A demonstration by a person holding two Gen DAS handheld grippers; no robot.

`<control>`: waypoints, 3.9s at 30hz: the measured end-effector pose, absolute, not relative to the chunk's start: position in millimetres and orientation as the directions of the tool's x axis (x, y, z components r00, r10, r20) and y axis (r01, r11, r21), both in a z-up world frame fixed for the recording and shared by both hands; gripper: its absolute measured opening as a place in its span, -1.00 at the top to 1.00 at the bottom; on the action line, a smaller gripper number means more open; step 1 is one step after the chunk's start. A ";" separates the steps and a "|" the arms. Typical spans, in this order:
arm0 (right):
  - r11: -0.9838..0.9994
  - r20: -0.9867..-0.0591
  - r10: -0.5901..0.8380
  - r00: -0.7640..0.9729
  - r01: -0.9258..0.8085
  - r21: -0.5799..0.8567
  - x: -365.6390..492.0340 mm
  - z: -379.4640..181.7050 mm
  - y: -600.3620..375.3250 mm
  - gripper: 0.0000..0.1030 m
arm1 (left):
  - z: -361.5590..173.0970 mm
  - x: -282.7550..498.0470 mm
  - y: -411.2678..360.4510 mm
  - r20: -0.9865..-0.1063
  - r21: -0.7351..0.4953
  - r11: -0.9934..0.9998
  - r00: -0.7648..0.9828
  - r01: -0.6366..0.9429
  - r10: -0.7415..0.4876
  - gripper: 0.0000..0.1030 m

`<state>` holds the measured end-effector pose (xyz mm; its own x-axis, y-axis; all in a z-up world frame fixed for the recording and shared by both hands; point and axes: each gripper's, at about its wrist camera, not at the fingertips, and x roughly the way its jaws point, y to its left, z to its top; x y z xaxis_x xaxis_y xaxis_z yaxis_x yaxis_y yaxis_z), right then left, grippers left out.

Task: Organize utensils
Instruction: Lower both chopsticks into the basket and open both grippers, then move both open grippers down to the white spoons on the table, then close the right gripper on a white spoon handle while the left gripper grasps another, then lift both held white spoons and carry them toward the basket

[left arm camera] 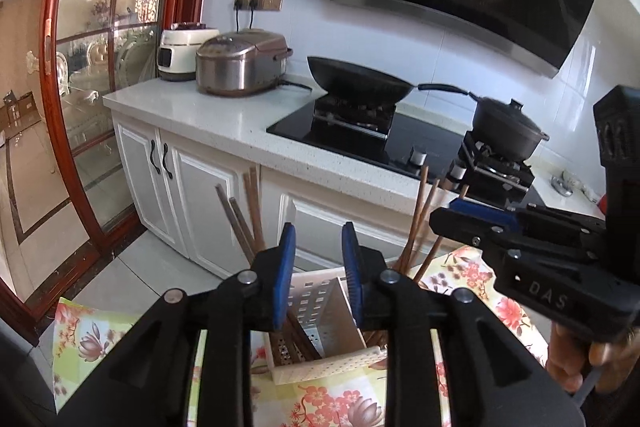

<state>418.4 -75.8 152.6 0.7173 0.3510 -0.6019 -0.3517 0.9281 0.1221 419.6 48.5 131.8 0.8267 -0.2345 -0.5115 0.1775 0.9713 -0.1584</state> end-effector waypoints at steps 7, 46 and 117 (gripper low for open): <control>0.939 -0.531 0.339 0.777 -0.312 0.143 379.9 165.4 -116.2 -0.07 | 136.7 363.7 59.0 -0.458 -0.187 0.966 0.854 0.178 -0.246 0.28; 0.951 -0.786 0.234 0.573 -0.302 0.062 231.3 -39.2 -149.0 -0.43 | -69.1 277.1 -10.3 -0.841 -0.025 0.993 0.535 0.115 -0.083 0.75; 0.981 -0.737 0.184 0.650 -0.163 0.101 239.4 3.4 -167.0 0.64 | -11.1 239.8 32.5 -0.673 -0.089 0.991 0.727 0.104 -0.137 0.76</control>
